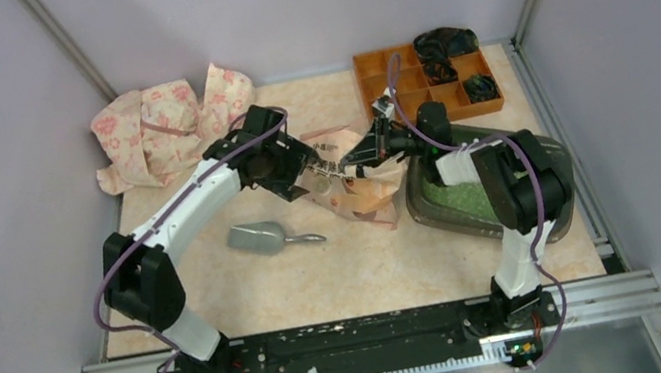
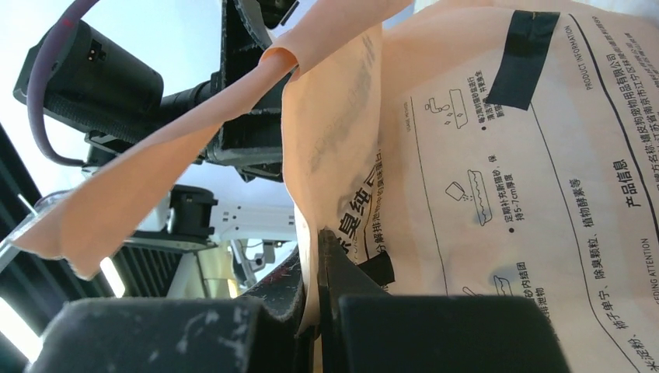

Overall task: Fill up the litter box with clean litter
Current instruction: Close the cat litter bag at the center of the board.

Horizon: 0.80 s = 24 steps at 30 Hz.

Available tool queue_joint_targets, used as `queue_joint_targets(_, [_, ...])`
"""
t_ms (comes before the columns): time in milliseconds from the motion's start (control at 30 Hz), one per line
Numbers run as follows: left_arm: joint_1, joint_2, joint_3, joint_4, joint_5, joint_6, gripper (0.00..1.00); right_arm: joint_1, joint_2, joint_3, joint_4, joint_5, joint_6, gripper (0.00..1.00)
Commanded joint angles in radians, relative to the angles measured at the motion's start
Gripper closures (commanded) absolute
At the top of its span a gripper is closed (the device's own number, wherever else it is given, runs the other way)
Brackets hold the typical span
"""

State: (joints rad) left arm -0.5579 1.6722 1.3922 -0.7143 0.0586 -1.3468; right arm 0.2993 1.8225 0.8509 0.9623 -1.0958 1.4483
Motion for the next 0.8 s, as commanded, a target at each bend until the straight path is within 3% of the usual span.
queue_joint_targets(0, [0.009,-0.075,-0.058,0.033,-0.129,-0.112,0.2,0.018,-0.001,0.036,0.143,-0.055,0.066,1.0])
queue_joint_targets(267, [0.01,-0.048,-0.043,-0.006,-0.178,-0.136,0.19,0.018,0.029,0.046,0.263,-0.078,0.171,1.0])
queue_joint_targets(400, [0.01,-0.028,-0.036,-0.001,-0.199,-0.162,0.24,0.02,0.043,0.032,0.362,-0.087,0.246,1.0])
queue_joint_targets(500, [0.01,-0.015,-0.022,0.006,-0.213,-0.168,0.36,0.021,0.048,0.022,0.413,-0.094,0.287,1.0])
queue_joint_targets(567, [0.009,-0.003,-0.008,0.007,-0.218,-0.168,0.57,0.02,0.047,0.021,0.427,-0.099,0.298,1.0])
queue_joint_targets(700, [0.015,0.025,0.026,-0.006,-0.217,-0.161,0.82,0.02,0.045,0.032,0.426,-0.118,0.297,0.98])
queue_joint_targets(767, [0.022,0.034,0.04,-0.012,-0.22,-0.146,0.89,0.018,0.044,0.051,0.397,-0.134,0.277,0.79])
